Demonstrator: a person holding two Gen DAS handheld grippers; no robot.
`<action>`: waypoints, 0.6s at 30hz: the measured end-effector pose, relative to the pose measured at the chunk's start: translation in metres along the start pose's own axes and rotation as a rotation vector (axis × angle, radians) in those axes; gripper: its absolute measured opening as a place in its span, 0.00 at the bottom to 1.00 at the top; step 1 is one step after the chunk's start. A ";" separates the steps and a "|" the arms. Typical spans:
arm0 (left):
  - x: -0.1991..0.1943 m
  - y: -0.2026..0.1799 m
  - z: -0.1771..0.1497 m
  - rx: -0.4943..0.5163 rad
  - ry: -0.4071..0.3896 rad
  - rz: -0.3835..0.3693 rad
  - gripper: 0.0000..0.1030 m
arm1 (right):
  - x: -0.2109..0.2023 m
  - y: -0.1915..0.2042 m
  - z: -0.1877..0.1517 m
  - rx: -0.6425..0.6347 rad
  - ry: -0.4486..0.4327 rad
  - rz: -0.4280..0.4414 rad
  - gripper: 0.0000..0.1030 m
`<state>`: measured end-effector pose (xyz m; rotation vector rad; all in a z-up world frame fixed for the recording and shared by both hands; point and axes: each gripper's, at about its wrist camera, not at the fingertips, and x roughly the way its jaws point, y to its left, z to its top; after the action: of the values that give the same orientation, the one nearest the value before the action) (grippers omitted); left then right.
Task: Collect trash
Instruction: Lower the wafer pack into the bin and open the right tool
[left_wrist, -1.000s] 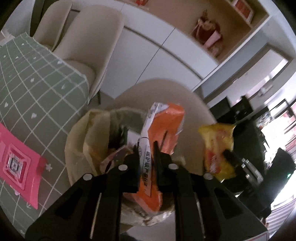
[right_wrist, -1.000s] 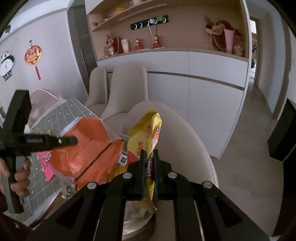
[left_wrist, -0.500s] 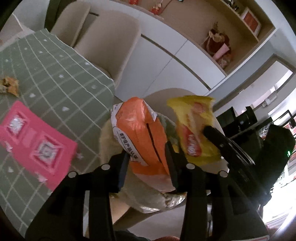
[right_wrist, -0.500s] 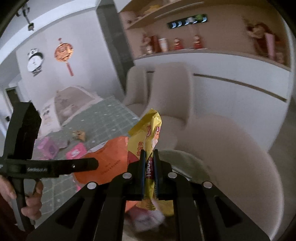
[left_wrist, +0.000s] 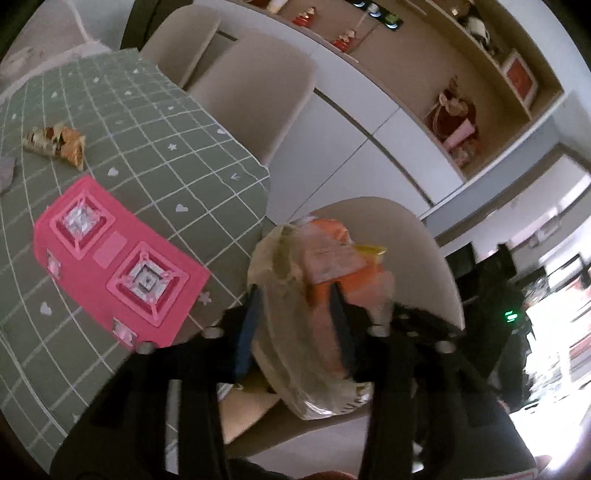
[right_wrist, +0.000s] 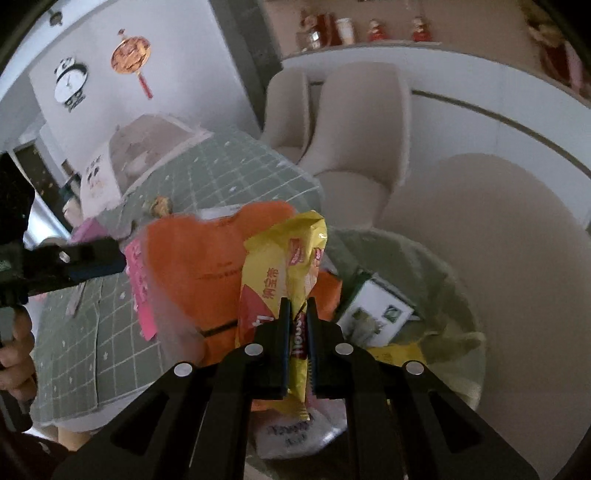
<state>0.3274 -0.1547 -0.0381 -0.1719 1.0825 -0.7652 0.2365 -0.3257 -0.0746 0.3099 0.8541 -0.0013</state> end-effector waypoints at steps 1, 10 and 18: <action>0.005 -0.005 0.002 0.027 0.007 0.016 0.18 | -0.006 -0.004 0.001 0.012 -0.018 -0.007 0.09; 0.067 -0.050 0.001 0.137 0.125 -0.033 0.08 | -0.062 -0.038 0.010 0.054 -0.139 -0.106 0.09; 0.087 -0.066 -0.013 0.172 0.206 -0.042 0.08 | -0.078 -0.032 0.019 0.053 -0.215 -0.106 0.09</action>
<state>0.3068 -0.2556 -0.0765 0.0321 1.2038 -0.9244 0.1949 -0.3711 -0.0142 0.3083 0.6569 -0.1533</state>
